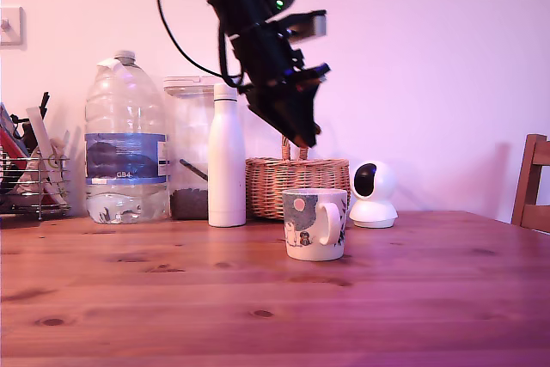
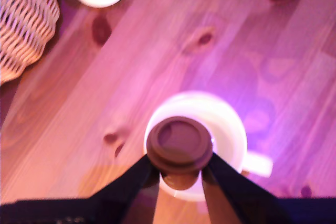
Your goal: Pick up the coffee capsules from the table one by one and drop them inside the nearest coffee cup
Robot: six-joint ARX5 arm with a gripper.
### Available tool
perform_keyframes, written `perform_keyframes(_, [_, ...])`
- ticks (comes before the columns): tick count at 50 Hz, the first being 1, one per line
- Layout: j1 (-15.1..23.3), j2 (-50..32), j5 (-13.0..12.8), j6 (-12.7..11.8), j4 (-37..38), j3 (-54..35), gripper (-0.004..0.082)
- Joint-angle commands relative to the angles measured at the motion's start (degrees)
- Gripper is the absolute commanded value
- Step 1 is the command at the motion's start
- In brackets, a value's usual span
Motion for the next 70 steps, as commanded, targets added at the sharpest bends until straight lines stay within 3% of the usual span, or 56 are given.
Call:
perform_keyframes(1, [-0.5,2.9,0.0,-0.2,-0.2,0.0,0.0181])
perform_keyframes(54, [-0.8,4.9,0.1,-0.2,-3.5,-0.1,0.0186])
perform_keyframes(58, [-0.8,4.9,0.2,-0.2,-3.1,-0.1,0.0288])
perform_keyframes(64, [-0.8,4.9,0.4,-0.4,-2.8,-0.1,0.0596])
perform_keyframes(70, [-0.8,4.9,0.4,-0.4,-2.0,-0.1,0.0624])
